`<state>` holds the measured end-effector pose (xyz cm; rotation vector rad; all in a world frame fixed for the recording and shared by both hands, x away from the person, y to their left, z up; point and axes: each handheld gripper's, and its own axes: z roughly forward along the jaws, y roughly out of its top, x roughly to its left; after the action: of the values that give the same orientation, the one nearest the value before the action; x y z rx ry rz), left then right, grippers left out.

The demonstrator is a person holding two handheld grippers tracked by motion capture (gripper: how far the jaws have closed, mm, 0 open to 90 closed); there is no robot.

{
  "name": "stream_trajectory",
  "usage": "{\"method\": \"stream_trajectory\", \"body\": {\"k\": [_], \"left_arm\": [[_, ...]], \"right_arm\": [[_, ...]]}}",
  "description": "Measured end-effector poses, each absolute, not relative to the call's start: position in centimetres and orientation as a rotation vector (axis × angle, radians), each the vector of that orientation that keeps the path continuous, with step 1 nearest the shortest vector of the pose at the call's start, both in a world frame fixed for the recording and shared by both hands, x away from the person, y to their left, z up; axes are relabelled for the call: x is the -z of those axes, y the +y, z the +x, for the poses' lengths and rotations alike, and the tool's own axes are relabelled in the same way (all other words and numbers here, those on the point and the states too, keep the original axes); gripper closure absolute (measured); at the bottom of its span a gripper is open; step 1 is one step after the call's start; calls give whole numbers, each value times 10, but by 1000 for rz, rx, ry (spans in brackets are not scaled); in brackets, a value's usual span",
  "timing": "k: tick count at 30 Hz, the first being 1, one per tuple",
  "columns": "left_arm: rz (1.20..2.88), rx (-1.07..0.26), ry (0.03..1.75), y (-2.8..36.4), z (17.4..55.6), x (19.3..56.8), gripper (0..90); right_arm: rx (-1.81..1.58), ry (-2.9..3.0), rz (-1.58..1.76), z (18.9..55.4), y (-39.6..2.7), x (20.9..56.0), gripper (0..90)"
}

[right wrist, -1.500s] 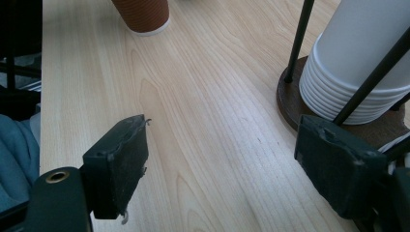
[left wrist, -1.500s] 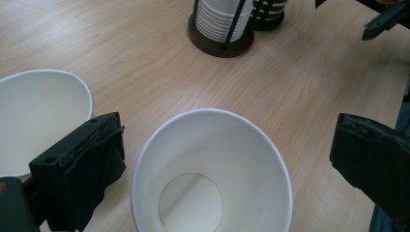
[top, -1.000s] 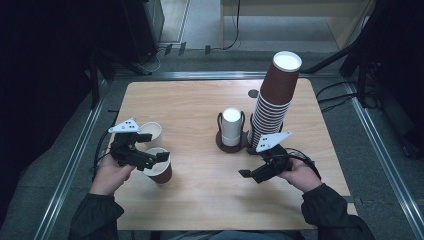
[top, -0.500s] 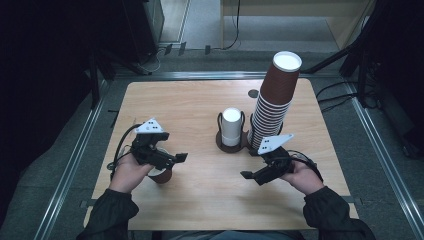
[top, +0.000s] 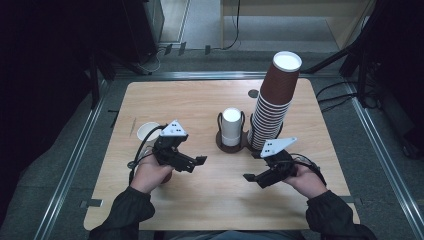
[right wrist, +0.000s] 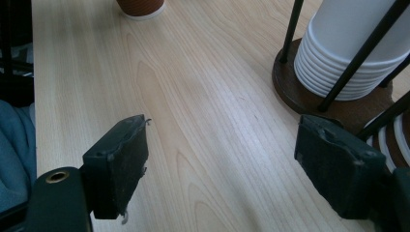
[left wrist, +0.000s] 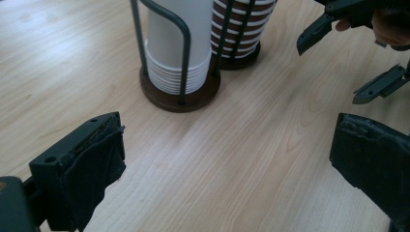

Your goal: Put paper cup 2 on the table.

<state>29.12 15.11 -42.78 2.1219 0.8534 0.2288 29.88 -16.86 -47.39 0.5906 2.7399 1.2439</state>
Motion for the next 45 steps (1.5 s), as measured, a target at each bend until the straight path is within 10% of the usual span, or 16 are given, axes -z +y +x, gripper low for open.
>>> {"method": "stream_trajectory", "body": {"k": [45], "left_arm": [[2248,-167,729,86,296,491,0]], "right_arm": [[-1207,2701,562,291,-183,476,197]]}}
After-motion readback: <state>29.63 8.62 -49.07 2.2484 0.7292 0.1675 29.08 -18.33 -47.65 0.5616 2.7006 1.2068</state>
